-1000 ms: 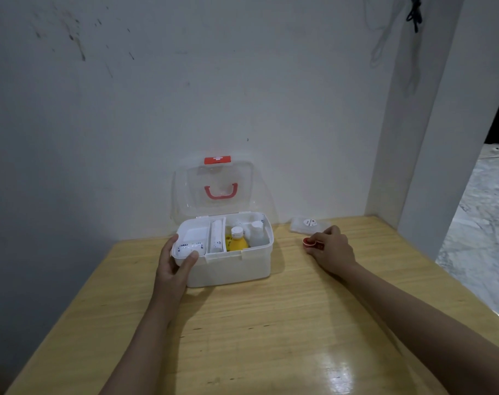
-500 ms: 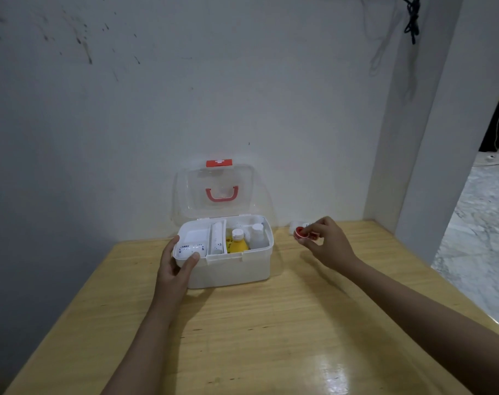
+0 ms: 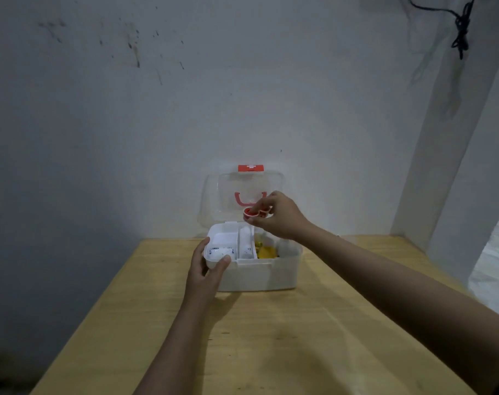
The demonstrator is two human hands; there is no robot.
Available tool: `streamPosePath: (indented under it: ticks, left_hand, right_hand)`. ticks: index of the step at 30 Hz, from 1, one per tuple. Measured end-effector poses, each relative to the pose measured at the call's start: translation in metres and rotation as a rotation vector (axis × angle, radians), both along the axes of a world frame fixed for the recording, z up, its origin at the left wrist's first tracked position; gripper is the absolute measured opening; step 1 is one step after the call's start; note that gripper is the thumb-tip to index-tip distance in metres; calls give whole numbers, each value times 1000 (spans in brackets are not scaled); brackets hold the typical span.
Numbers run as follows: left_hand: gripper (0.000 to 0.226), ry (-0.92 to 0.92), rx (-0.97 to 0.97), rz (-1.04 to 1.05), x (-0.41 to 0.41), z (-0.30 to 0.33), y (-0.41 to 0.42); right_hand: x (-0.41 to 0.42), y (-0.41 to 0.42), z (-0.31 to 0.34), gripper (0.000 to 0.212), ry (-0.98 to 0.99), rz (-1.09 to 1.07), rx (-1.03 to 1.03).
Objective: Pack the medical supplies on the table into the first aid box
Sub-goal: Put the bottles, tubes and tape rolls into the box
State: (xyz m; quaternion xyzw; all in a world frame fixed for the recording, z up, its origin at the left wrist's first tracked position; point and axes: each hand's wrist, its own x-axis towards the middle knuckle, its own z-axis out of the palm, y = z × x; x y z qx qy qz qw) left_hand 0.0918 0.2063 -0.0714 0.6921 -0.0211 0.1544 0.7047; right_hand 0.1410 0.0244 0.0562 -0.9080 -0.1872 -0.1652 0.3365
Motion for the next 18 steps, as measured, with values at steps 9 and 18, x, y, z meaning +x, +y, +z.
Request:
streamPosePath:
  ticks: [9, 18]
  left_hand:
    - [60, 13, 39, -22, -8, 9, -34]
    - [60, 18, -9, -39, -9, 9, -31]
  right_hand:
    - [18, 37, -21, 26, 206, 60, -245]
    - [16, 26, -12, 30, 194, 65, -178]
